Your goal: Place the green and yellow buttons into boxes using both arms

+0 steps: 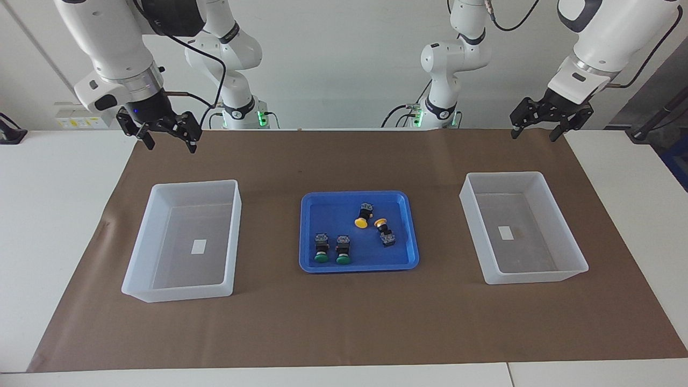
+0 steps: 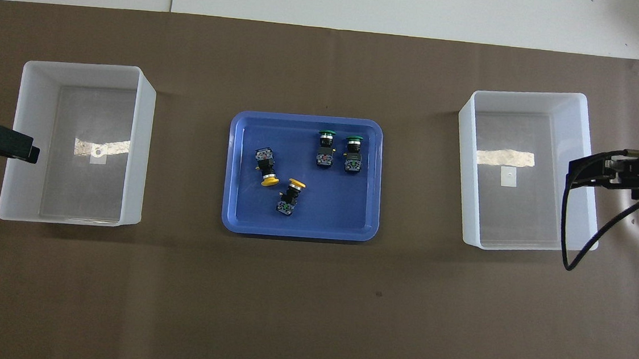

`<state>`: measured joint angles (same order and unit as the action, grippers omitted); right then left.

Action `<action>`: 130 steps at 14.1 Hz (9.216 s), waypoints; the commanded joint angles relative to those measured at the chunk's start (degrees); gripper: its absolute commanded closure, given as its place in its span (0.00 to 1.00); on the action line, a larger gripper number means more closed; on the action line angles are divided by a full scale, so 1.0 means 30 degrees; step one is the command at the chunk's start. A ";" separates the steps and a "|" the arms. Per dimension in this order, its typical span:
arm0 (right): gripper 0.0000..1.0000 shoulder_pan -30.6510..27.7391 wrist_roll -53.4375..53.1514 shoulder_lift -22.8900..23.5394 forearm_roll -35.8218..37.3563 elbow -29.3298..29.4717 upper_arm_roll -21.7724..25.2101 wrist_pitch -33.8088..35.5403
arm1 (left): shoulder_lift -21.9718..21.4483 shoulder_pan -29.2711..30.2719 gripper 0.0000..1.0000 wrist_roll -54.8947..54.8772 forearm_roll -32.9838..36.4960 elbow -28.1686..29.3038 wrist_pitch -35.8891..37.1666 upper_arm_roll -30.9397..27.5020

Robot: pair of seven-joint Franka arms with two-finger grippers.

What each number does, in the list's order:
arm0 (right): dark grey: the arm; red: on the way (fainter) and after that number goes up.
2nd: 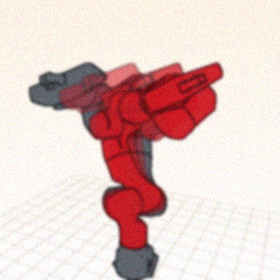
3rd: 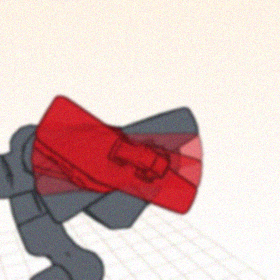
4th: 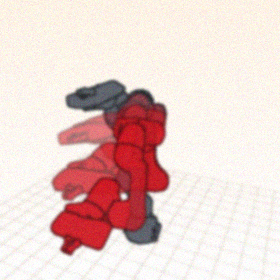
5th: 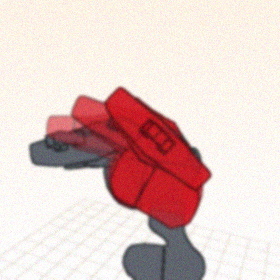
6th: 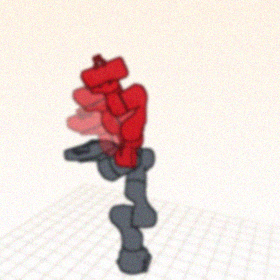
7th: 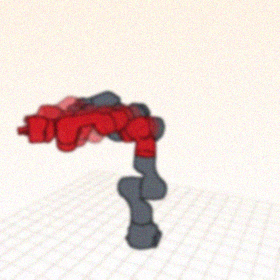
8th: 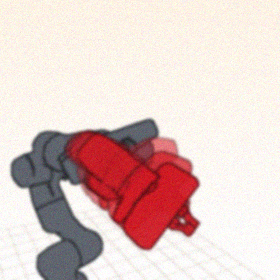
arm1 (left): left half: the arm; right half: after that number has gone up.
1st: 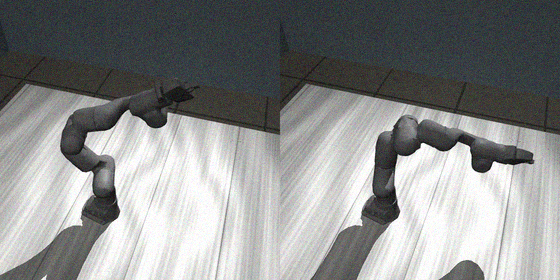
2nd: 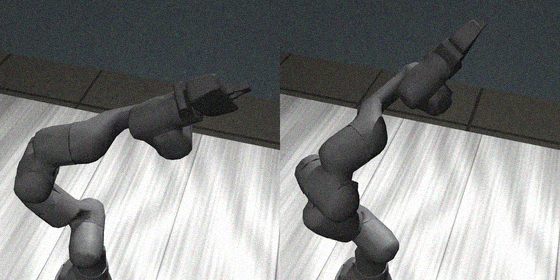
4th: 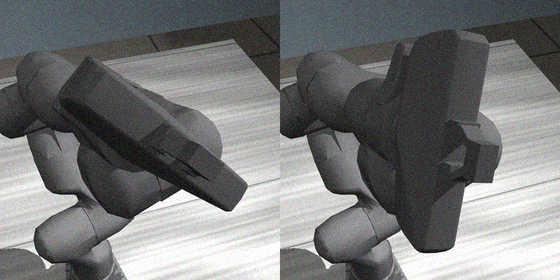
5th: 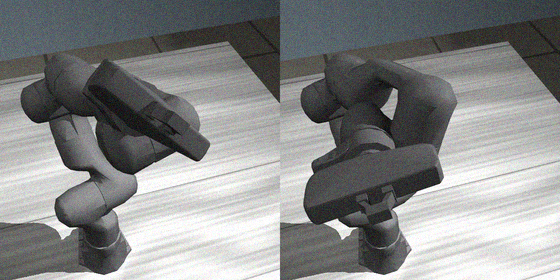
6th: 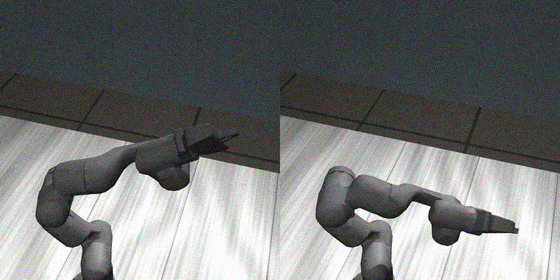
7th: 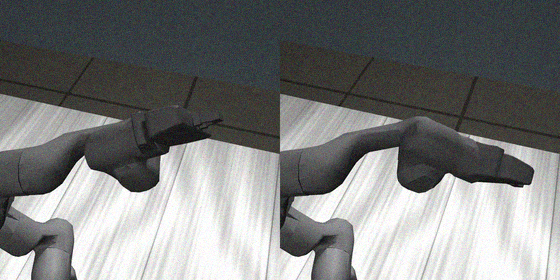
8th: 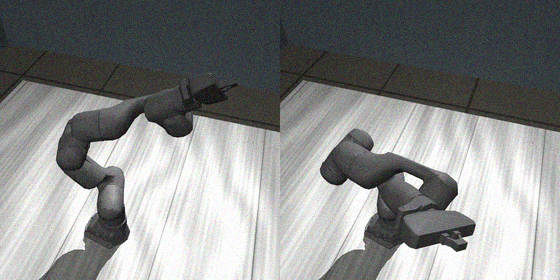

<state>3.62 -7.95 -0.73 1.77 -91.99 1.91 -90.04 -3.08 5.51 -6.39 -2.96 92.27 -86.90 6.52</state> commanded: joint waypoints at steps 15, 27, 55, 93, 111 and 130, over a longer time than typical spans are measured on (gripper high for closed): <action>0.00 -0.0123 -0.0076 -0.0049 -0.0092 -0.0011 -0.0050 0.0190 | -0.0703 -0.0227 0.00 0.1920 0.0810 0.0827 -0.0300 -0.0064; 0.00 -0.0123 -0.0076 -0.0049 -0.0092 -0.0011 -0.0050 0.0190 | 0.2338 -0.2653 0.00 0.7505 0.0693 -0.0082 -0.2461 0.0053; 0.00 -0.0123 -0.0076 -0.0049 -0.0092 -0.0011 -0.0050 0.0190 | 0.9639 -0.9865 0.00 2.3049 0.2509 0.3522 -1.6295 -0.0093; 0.00 -0.0796 -0.0046 -0.0166 -0.0237 -0.0186 -0.0050 0.0891 | 0.3281 0.1648 1.00 0.3743 0.1338 0.9907 -1.6263 -0.0122; 0.15 0.6469 -0.4910 0.7008 -0.0912 -0.3233 -0.0197 -1.4983 | 0.3193 0.1386 0.00 0.3684 0.1367 0.7751 -1.3760 -0.0063; 1.00 0.8198 -0.4587 0.9007 -0.0590 -0.3468 -0.0168 -1.7890 | 0.2110 -0.3883 0.00 0.3801 0.1074 0.6095 -1.2038 0.2105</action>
<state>28.27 -22.43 28.13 0.30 -101.88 1.21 -143.71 5.21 -3.28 5.92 0.93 106.54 -118.46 13.65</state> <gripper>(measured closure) 0.595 0.000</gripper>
